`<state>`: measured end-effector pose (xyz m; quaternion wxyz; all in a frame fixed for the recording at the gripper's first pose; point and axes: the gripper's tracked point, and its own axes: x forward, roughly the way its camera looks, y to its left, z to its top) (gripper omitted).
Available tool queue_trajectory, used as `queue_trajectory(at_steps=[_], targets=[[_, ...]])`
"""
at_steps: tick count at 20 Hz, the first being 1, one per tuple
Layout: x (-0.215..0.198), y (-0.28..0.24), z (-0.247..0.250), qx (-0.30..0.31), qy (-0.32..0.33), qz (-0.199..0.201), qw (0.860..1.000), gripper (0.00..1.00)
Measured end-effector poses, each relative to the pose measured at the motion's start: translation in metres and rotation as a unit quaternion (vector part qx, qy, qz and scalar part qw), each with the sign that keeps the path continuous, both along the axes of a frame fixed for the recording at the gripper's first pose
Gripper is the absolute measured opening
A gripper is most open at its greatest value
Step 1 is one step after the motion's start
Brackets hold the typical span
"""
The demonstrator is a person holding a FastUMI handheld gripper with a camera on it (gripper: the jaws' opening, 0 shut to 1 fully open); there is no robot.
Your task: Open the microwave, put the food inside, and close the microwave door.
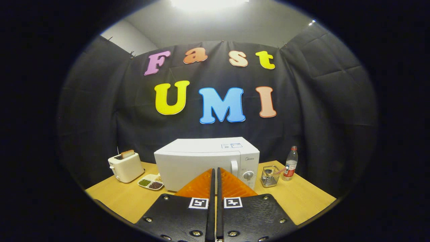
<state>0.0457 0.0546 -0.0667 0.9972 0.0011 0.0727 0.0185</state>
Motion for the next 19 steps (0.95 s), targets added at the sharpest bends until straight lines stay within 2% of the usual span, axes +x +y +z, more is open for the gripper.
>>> queue_trajectory(at_steps=[1,3,4,6,7,19], targets=[[-0.008,0.000,-0.001,-0.002,-0.001,-0.001,1.000,0.04],[-0.021,0.004,-0.003,0.004,-0.004,0.005,1.000,0.16],[-0.027,0.006,-0.004,0.007,-0.005,0.011,1.000,0.45],[-0.034,0.002,-0.001,0.005,-0.011,0.005,1.000,0.96],[-0.036,-0.001,0.001,0.004,-0.015,0.001,1.000,0.98],[-0.039,0.015,0.028,0.009,-0.039,0.018,0.999,0.98]])
